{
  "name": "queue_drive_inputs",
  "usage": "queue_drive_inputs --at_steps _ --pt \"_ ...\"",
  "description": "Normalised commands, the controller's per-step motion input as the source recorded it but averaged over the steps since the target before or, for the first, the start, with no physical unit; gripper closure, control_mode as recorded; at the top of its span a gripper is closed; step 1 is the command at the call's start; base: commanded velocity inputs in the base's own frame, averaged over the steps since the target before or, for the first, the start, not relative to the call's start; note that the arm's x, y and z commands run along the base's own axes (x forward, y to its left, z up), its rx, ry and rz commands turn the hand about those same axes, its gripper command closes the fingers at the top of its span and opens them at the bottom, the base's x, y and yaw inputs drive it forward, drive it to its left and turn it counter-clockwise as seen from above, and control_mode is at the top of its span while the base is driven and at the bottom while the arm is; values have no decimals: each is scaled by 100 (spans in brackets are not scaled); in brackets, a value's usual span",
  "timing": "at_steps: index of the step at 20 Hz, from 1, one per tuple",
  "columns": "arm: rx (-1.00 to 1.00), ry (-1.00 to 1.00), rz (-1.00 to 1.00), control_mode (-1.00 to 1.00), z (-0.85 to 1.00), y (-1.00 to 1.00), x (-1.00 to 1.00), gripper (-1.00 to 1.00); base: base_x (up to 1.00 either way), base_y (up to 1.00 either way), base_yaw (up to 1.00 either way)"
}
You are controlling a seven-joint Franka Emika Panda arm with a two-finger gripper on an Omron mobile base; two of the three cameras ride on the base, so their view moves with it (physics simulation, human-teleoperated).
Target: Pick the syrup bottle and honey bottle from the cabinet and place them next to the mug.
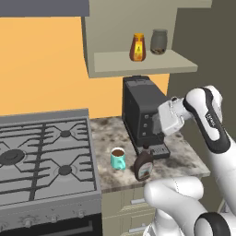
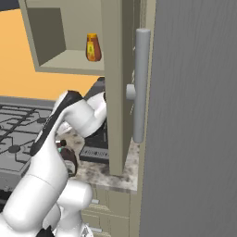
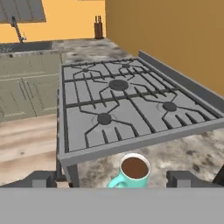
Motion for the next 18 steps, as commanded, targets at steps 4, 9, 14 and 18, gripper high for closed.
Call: queue_drive_inputs --at_steps 4,9,14,18 --pt "-18 21 -39 -100 32 -1 0 -100 0 0 0" --pt "-15 7 -42 -100 35 0 0 -100 0 0 0" --pt "-7 0 -51 -100 20 10 0 -100 0 0 0" --pt "0 -15 -52 -100 14 8 -1 -100 0 0 0"
